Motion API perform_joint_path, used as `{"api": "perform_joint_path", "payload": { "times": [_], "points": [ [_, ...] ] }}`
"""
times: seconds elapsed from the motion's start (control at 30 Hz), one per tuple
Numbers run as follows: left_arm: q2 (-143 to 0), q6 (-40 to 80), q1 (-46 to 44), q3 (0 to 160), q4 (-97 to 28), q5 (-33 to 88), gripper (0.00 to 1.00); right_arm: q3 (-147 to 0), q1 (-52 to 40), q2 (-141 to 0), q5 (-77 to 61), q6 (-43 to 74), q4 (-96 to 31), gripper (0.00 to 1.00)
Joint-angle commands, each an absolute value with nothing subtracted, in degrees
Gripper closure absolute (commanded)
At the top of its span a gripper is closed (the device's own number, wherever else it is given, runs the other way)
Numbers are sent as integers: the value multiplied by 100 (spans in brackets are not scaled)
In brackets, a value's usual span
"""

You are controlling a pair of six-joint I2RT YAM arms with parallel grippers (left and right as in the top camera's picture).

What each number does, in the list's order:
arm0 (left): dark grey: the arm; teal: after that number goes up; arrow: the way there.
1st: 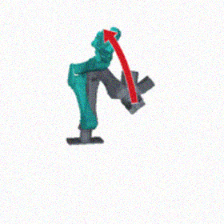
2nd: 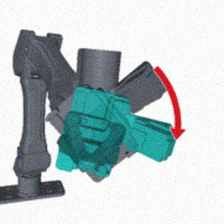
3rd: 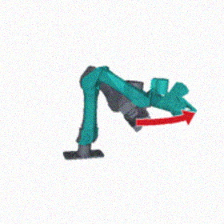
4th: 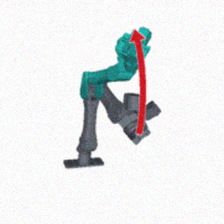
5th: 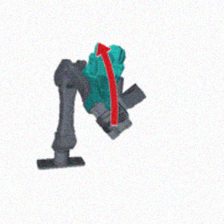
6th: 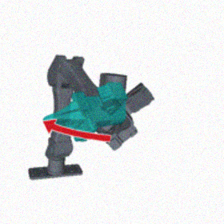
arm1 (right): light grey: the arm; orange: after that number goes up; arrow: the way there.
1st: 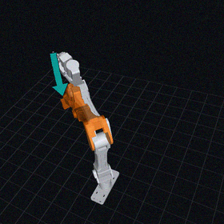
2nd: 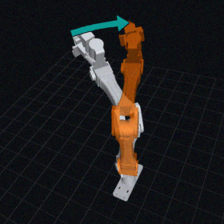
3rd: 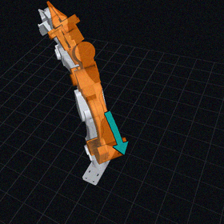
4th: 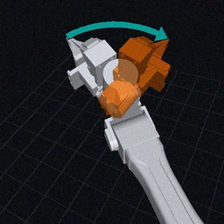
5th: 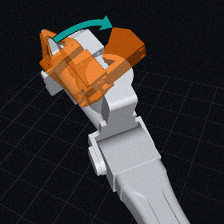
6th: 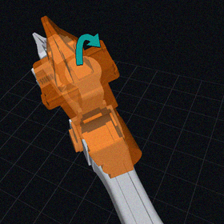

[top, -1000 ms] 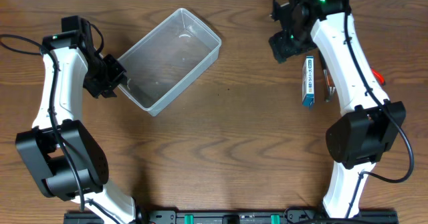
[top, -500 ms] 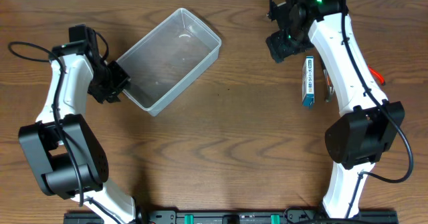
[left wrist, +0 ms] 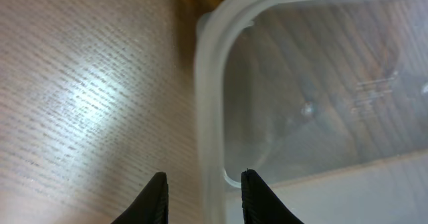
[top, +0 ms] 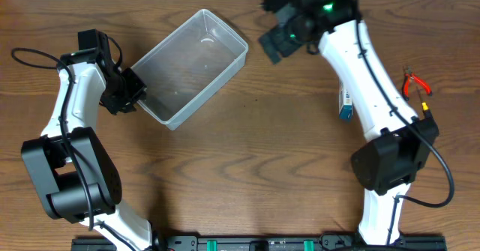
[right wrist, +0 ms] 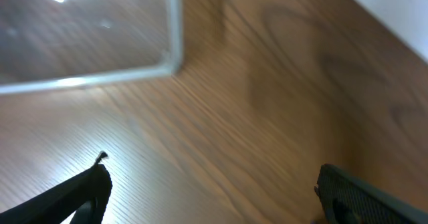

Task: Pack container

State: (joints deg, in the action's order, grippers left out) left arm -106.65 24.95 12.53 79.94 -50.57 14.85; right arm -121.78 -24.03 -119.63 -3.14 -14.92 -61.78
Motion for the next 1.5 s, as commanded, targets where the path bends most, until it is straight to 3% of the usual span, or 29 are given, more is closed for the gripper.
{"api": "perform_joint_path", "payload": {
  "times": [0.0, 0.7, 1.13, 1.47],
  "points": [
    [-10739, 2255, 1240, 7972, -5026, 1610, 75, -12296, -2683, -11970, -375, -1680, -6029, 1],
    [-10739, 2145, 1240, 7972, -5175, 1951, 75, -12302, -2895, -13047, -366, -1251, -5172, 1],
    [-10739, 2150, 1240, 7972, -5352, 1951, 75, -13428, -2954, -13043, -106, -720, -5489, 1],
    [-10739, 2150, 1240, 7972, -5516, 1953, 74, -13482, -2978, -13496, -196, -801, -5527, 1]
  ]
}}
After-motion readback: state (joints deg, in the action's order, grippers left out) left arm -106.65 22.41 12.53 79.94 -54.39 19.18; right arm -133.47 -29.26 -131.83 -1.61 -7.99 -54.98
